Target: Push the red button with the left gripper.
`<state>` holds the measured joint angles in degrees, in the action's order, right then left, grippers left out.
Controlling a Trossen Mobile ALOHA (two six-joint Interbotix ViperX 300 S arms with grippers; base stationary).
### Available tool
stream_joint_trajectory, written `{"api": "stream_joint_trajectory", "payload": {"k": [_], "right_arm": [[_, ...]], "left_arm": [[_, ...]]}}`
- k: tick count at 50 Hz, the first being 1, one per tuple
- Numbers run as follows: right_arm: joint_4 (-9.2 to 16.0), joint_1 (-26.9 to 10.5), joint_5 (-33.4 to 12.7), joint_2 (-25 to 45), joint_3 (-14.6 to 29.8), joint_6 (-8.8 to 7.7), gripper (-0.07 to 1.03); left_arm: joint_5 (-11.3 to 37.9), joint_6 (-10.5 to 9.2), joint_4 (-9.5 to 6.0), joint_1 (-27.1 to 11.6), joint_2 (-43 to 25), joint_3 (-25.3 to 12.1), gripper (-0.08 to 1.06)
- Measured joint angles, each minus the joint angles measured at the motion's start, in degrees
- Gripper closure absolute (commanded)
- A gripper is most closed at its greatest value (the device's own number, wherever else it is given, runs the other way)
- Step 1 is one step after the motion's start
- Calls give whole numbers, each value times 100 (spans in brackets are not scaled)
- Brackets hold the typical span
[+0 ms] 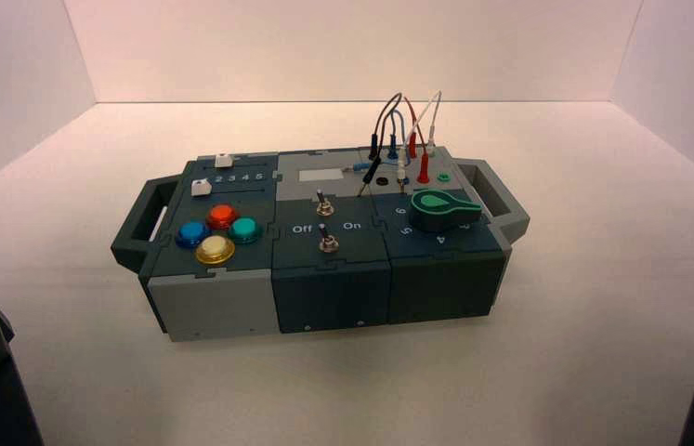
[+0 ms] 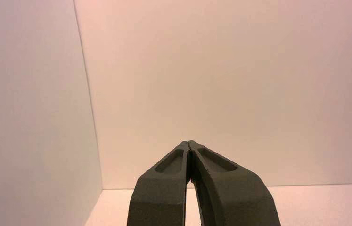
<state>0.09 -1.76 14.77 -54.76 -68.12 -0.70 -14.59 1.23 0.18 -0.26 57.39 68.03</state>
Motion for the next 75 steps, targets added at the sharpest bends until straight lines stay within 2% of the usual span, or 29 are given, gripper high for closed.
{"api": "stream_joint_trajectory", "payload": {"k": [17, 24, 30, 31, 32, 34, 40, 42, 43, 45, 49, 50, 54, 55, 56, 58, 68, 75], "right_arm": [[0, 0, -44, 0, 0, 0, 99], [0, -44, -114, 0, 0, -9, 99], [0, -141, -360, 0, 0, -9, 99], [0, -176, -475, 9, 18, -9, 99], [0, -185, -492, 9, 18, -9, 99], [0, -229, -677, 26, 44, -9, 99], [0, -352, -1195, 167, 185, -18, 99], [0, -369, -1239, 185, 193, -18, 99], [0, -492, -1468, 299, 264, -44, 99], [0, -527, -1521, 334, 281, -53, 99], [0, -703, -1802, 510, 396, -70, 99], [0, -932, -2065, 738, 501, -79, 99], [0, -1099, -2373, 967, 615, -79, 99], [0, -1134, -2461, 1037, 659, -79, 99], [0, -1178, -2575, 1125, 703, -79, 99], [0, -1274, -2892, 1310, 826, -79, 99], [0, -1687, -3771, 1731, 1160, -88, 99], [0, -1995, -4148, 1934, 1266, -79, 99]], "left_arm": [[44, 0, 9, -9, 26, 18, 100], [343, 0, 0, -44, 18, 18, 100], [1107, 9, 0, -290, 18, -105, 100], [1441, 26, 9, -457, -18, -176, 100], [1441, 26, 9, -457, -18, -176, 100], [1793, 35, 9, -650, -53, -255, 100], [2382, 53, 9, -993, -211, -448, 100], [2426, 53, 9, -1020, -229, -466, 100], [2628, 70, 9, -1160, -325, -527, 100], [2681, 70, 9, -1195, -352, -545, 100], [3085, 141, 0, -1397, -554, -668, 100], [3322, 176, 9, -1529, -677, -729, 100], [3709, 237, 9, -1758, -888, -853, 100], [3946, 264, 0, -1916, -1002, -940, 100], [3964, 264, 9, -1934, -1011, -940, 100], [4324, 272, 9, -2215, -1213, -1099, 100], [5388, 272, 0, -2953, -1661, -1635, 100], [5915, 272, 0, -3015, -1890, -1890, 100]]}}
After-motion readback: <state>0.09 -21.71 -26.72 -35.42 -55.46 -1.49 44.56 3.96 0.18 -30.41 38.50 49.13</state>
